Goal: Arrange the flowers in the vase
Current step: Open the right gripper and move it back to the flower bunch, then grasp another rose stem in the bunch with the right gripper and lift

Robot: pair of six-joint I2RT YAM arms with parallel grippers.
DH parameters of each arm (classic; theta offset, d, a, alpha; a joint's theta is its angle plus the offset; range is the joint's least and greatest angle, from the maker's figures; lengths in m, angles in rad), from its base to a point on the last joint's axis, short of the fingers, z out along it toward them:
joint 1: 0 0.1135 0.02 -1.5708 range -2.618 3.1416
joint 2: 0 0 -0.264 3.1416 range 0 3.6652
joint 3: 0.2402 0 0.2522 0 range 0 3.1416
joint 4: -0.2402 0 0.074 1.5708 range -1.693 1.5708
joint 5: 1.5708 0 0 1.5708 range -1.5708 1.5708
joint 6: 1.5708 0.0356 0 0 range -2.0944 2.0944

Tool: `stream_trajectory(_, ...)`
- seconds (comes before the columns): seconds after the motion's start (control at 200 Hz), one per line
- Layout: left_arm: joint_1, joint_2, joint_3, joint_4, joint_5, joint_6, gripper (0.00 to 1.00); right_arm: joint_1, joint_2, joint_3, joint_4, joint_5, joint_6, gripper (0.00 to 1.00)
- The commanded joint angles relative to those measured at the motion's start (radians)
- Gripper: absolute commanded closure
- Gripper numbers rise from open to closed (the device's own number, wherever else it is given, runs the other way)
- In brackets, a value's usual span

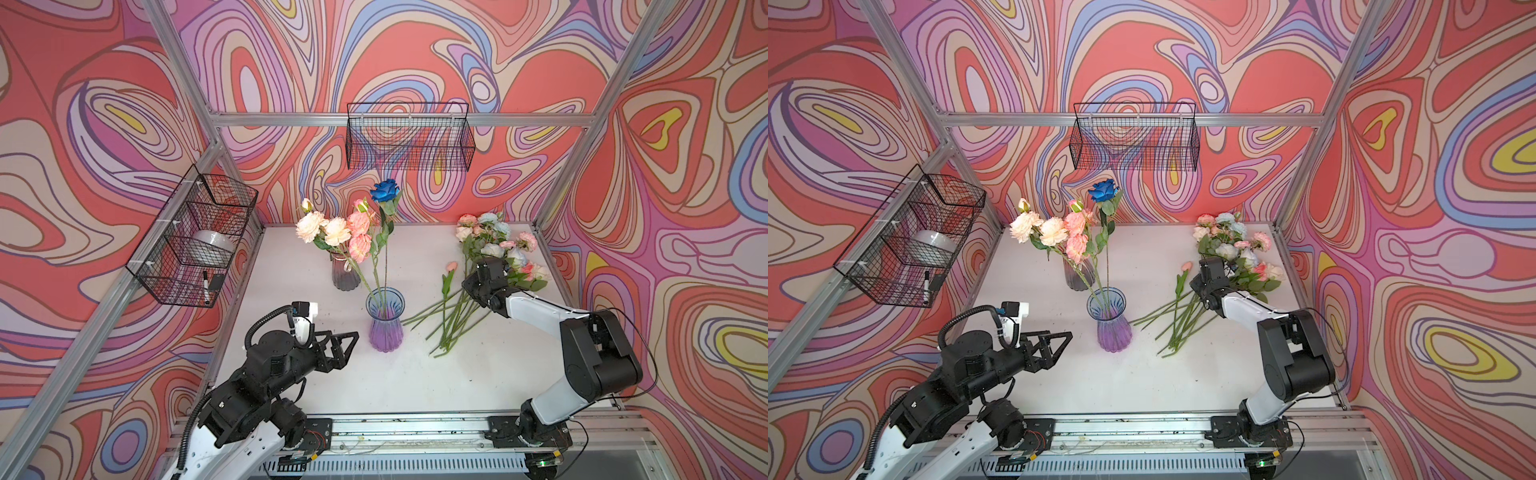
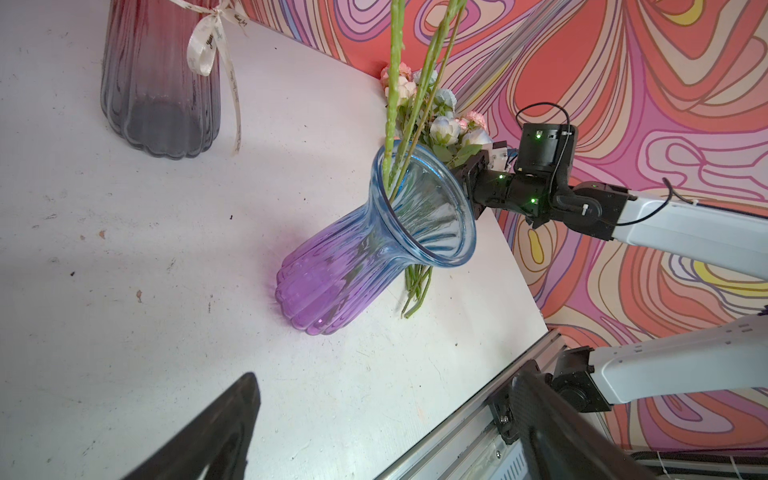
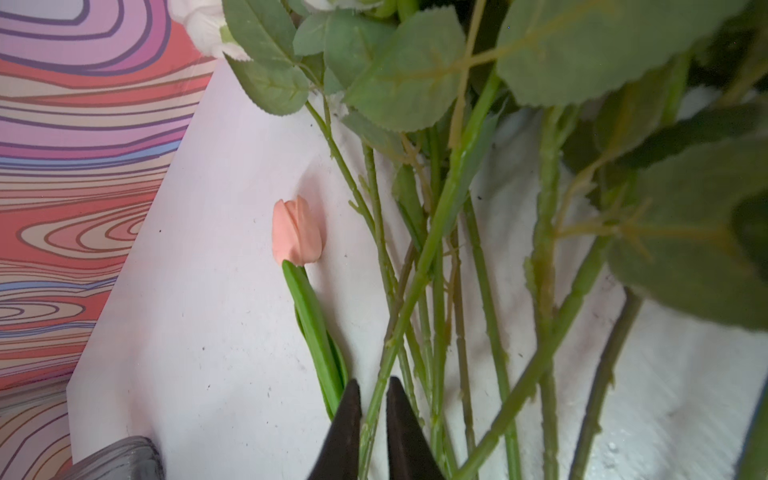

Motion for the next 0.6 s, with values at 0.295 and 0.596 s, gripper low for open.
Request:
stream_trajectory(0.295, 0.004, -0.004, -0.007, -0.001, -0.016, -0.005, 0.04, -0.038, 0.097, 0.099, -0.064, 0.006, 0.009, 0.82)
stream_trajectory(0.596, 0.004, 0.004, -0.001, -0.008, -0.02, 0.0, 0.04, -0.051, 0.147, 0.125, -0.086, 0.004, 0.015, 0.79)
